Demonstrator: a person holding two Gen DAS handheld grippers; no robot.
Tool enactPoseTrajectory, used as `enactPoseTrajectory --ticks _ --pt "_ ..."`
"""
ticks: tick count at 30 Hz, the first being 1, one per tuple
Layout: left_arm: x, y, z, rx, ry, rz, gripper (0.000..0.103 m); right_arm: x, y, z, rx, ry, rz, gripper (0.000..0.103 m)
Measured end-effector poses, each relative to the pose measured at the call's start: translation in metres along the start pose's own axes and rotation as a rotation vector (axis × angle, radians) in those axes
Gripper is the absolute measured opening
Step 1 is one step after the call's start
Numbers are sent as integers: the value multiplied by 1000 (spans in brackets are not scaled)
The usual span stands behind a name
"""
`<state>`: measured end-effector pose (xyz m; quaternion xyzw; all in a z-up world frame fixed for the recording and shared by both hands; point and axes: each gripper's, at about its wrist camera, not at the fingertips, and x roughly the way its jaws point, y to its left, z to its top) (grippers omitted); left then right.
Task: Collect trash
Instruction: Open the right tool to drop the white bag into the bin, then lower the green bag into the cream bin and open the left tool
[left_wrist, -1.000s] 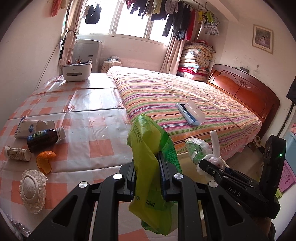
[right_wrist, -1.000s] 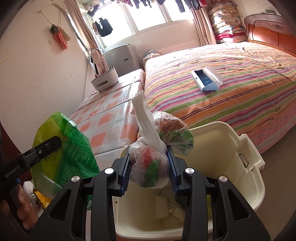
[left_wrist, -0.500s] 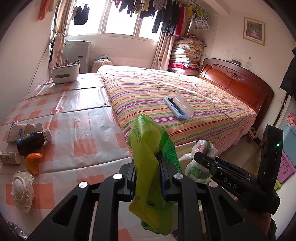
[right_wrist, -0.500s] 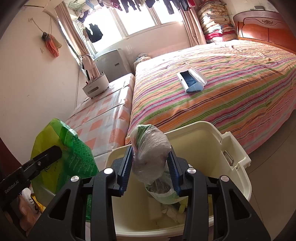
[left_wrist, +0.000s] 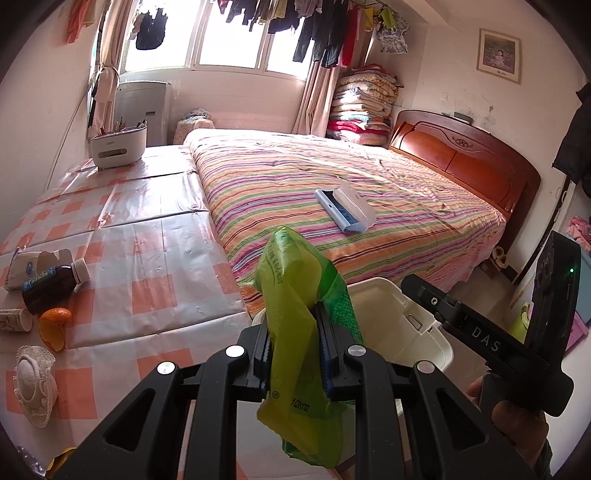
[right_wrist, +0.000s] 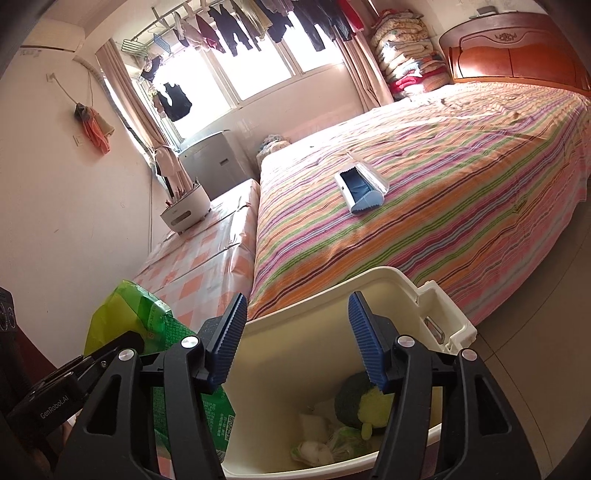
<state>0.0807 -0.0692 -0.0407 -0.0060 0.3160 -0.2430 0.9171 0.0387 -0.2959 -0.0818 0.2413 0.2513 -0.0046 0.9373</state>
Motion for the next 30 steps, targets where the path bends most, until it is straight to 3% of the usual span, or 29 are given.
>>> enactPoseTrajectory --ticks 20,24,26,30 --pt "16 -25 -6 63 43 -31 22 -8 -13 6 51 -35 -4 63" --pt "15 -26 -6 65 33 -30 36 -8 -13 6 52 -37 -4 63" --pt "12 -26 -6 64 10 -18 60 -7 -13 6 52 -36 -4 63" --pt "2 -27 -4 66 -43 1 78 -7 -13 5 53 -37 -7 63"
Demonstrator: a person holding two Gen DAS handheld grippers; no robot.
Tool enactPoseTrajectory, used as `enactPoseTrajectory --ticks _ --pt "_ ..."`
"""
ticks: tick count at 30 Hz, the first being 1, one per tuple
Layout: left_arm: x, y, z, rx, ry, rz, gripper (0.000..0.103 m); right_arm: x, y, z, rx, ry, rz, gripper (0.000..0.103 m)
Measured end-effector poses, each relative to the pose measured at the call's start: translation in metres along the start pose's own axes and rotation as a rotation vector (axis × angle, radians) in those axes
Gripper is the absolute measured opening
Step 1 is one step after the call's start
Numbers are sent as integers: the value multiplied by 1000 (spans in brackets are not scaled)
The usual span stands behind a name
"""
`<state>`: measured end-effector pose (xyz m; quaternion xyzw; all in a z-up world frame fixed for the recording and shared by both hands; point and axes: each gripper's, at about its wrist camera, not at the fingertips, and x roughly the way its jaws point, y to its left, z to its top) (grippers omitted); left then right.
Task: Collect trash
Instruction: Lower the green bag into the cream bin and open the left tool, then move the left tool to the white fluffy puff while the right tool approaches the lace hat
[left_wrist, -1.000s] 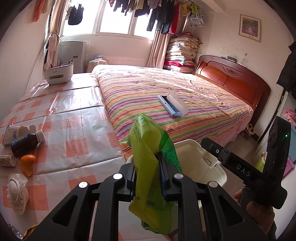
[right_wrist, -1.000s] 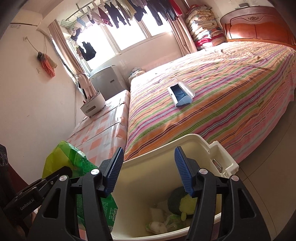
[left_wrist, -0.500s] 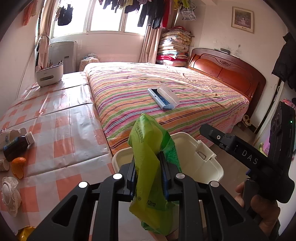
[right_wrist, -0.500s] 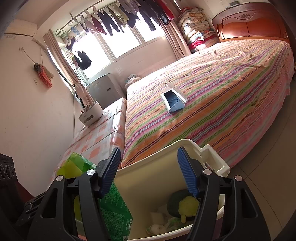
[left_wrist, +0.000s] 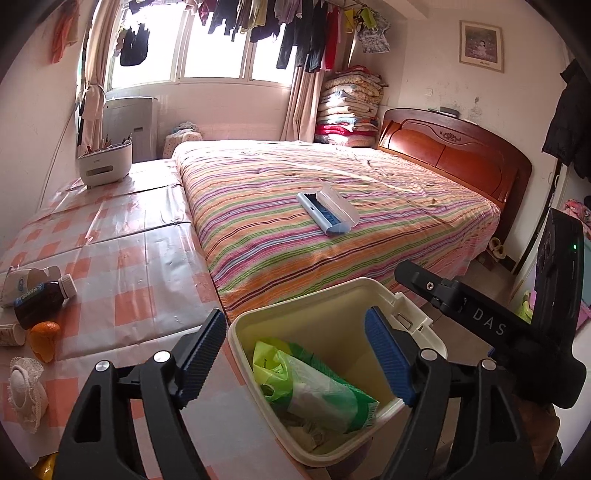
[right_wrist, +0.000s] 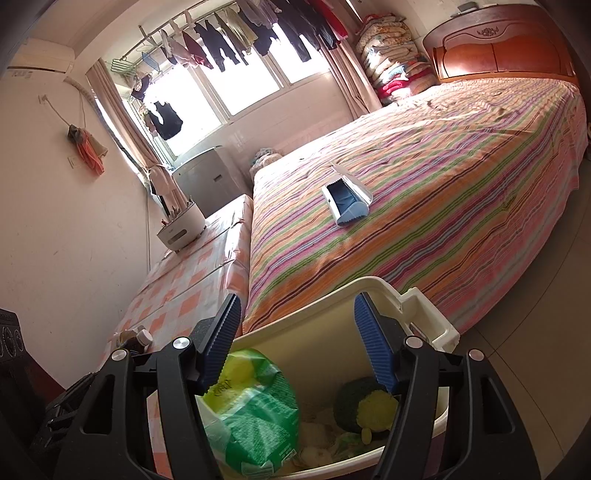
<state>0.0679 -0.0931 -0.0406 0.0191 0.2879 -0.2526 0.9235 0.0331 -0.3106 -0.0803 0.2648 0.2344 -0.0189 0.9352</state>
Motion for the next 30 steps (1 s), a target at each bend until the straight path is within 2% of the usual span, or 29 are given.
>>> enactPoseTrajectory --ticks 9,16,22,30 --pt "-21 5 4 36 -56 80 81 1 2 -1 -9 7 15 63" --pt "-33 11 4 59 -71 128 81 4 18 -6 -46 24 48 68" --pt "-40 25 6 35 -74 152 81 11 34 -13 -79 57 73 69" --pt "-47 55 1 -30 -38 202 81 22 62 -24 -119 108 122 70"
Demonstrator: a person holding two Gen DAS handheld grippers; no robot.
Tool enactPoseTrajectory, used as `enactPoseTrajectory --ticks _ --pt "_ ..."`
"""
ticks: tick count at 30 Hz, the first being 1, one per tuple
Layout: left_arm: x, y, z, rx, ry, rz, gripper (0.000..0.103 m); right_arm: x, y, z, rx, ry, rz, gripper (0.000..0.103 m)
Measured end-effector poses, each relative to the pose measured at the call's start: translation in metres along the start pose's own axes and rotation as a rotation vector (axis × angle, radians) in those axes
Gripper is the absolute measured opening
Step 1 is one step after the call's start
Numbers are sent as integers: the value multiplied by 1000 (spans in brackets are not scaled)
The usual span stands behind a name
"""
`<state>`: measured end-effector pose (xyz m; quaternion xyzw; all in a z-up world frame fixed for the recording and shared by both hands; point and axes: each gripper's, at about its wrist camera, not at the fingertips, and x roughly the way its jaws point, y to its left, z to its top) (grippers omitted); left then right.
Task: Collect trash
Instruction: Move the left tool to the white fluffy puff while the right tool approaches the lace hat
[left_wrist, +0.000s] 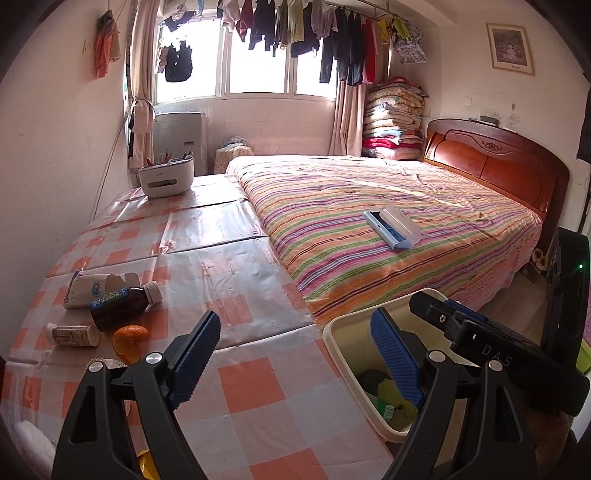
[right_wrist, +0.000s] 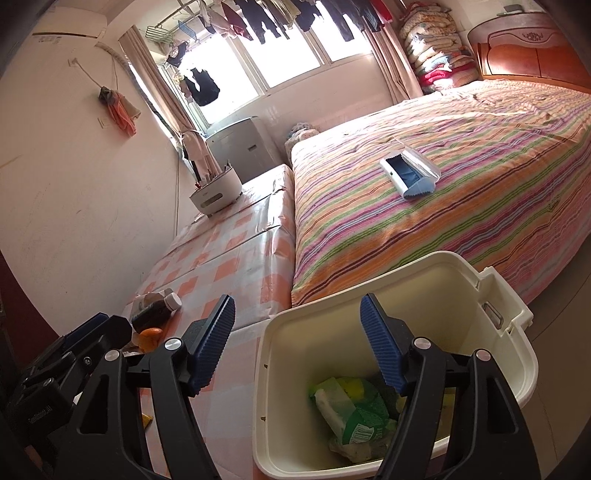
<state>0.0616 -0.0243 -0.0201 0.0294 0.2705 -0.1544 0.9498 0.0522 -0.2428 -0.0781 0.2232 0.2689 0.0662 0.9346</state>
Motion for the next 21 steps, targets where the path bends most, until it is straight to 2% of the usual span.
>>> enactPoseTrajectory --ticks 4,11,14,21 --pt "-8 21 -6 -66 15 34 81 6 18 -3 -29 18 36 70" --pt "-31 71 -23 -232 7 164 81 22 50 -12 -71 62 92 70" --pt "-45 89 -29 -263 -21 232 81 29 65 -16 -92 82 117 70" --pt "-74 126 -51 -308 -16 360 81 50 108 -28 -156 156 200 72"
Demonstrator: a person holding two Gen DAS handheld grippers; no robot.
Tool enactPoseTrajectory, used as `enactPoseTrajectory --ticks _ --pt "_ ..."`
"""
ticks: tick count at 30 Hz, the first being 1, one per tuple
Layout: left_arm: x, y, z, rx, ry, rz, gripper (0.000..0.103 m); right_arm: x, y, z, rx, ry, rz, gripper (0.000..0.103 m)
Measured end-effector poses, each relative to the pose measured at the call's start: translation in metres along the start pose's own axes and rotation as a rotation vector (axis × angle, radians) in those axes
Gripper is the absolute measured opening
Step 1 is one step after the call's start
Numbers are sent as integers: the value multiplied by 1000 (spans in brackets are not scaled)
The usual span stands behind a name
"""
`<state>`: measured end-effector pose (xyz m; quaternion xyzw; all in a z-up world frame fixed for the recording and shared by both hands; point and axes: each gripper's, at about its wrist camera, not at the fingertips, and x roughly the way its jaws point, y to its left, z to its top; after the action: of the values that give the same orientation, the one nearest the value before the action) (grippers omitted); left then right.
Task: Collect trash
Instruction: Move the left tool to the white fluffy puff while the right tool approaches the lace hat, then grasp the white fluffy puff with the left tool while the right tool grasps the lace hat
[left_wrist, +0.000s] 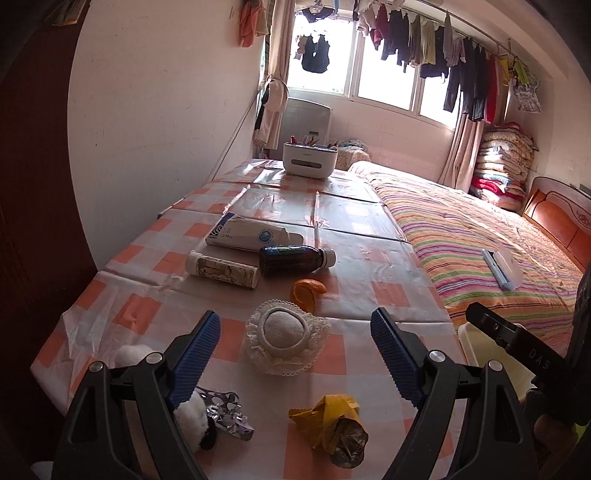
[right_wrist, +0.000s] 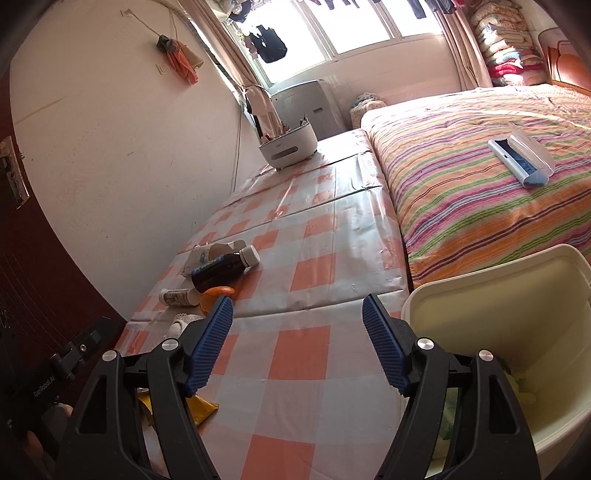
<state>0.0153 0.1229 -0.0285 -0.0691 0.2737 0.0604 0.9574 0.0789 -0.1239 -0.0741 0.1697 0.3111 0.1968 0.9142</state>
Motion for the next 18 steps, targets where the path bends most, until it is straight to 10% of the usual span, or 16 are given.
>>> enactPoseTrajectory --ticks 10,18 --pt "-13 73 -17 -131 52 103 81 58 64 -12 -86 208 209 74" --pt "-8 96 -29 -174 116 100 81 104 106 -21 -207 371 218 75"
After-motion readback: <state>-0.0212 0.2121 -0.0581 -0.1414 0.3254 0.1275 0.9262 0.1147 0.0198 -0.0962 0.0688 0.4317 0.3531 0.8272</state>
